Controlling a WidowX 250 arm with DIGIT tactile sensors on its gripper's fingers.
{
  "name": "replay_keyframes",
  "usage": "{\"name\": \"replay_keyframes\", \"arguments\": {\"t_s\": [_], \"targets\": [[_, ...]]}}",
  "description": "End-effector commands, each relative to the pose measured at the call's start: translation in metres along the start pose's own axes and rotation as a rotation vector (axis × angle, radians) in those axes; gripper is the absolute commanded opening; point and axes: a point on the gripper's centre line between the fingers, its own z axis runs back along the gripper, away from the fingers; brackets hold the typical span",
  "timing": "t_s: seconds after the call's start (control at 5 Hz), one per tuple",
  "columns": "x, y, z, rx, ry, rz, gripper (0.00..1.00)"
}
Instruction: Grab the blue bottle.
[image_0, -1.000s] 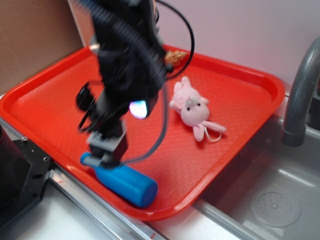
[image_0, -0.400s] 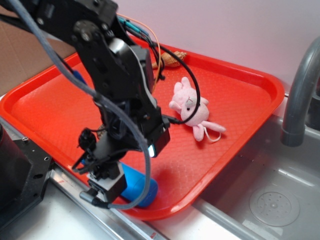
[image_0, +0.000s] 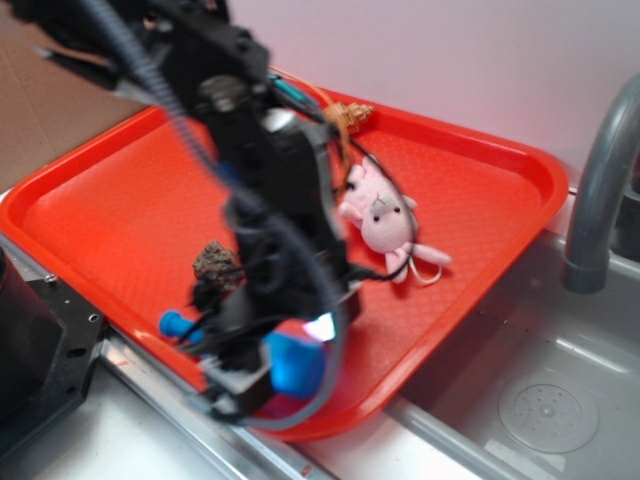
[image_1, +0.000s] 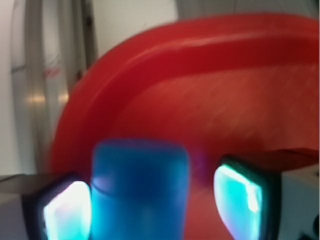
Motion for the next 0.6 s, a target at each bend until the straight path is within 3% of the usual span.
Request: {"name": "replay_keyframes", "arguments": {"t_s": [0.0,0.2,0.4], "targets": [[-0.023,0.014,-0.020,0.006,0.033,0.028,1.00],[-0.021,0.013,-0.022,-0.043,0.074,0.108,1.00],[-0.012,0.005,-0.024,-0.070,0.124,0.250,0.00]]}}
